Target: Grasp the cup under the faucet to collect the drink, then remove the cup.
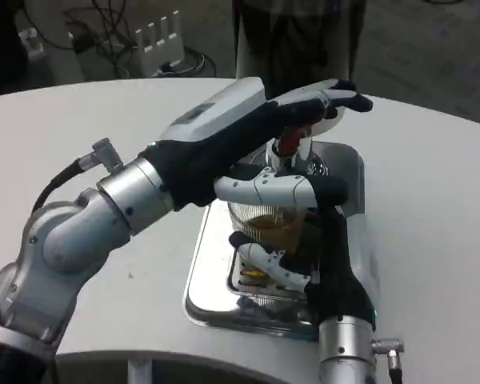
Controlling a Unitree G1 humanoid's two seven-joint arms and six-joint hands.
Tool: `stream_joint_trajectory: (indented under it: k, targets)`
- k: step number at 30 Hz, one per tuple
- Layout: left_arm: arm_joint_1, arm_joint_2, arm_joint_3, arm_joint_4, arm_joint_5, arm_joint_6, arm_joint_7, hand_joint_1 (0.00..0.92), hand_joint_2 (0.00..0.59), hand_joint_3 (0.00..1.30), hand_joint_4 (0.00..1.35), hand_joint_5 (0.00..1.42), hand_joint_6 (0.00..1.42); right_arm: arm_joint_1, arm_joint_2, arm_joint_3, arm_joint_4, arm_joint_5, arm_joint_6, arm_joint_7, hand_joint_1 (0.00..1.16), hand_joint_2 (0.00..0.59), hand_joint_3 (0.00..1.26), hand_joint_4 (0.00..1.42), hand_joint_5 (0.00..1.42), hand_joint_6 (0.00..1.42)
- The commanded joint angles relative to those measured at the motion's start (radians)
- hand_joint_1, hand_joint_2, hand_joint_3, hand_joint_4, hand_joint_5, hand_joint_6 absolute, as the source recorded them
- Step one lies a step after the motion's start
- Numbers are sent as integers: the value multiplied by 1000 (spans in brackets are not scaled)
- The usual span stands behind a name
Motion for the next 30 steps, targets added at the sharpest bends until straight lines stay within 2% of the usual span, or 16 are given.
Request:
stream_joint_trajectory:
  k: [1, 10, 14, 15, 16, 21, 24, 30]
  targets:
    - [21, -2, -3, 36, -14, 33, -28, 0, 0, 216, 72, 173, 124, -38, 34, -8, 22, 1, 0, -26, 872, 160, 437, 546, 619, 515]
    - [51, -13, 19, 12, -153, 103, -99, 0, 1, 160, 41, 158, 124, -48, 32, -19, 13, -6, 13, -69, 938, 173, 662, 740, 819, 662]
    - [79, -14, 33, -26, -214, 160, -132, 0, 0, 40, 0, 110, 102, -35, 28, -14, -11, -14, 21, -71, 960, 166, 750, 826, 935, 806]
    - [88, -15, 36, -34, -236, 180, -145, 0, 0, 8, 0, 22, 56, -23, 28, -9, -28, -19, 24, -71, 963, 162, 760, 844, 955, 834]
    - [94, -15, 37, -41, -254, 197, -158, 0, 0, 2, 0, 4, 27, -15, 28, -6, -40, -22, 26, -70, 965, 159, 771, 855, 973, 848]
    - [130, -20, 47, -89, -325, 252, -200, 0, 0, 0, 0, 0, 0, 76, 6, 31, -217, -49, 48, -4, 967, 148, 799, 885, 1015, 903]
    - [160, -32, 59, -121, -356, 275, -198, 0, 0, 0, 0, 0, 0, 129, 18, 32, -320, -60, 77, 13, 963, 143, 807, 888, 1032, 922]
    - [214, -47, 93, -191, -426, 323, -201, 0, 0, 0, 0, 0, 0, 179, 17, 51, -399, -69, 106, 39, 967, 139, 803, 889, 1043, 947]
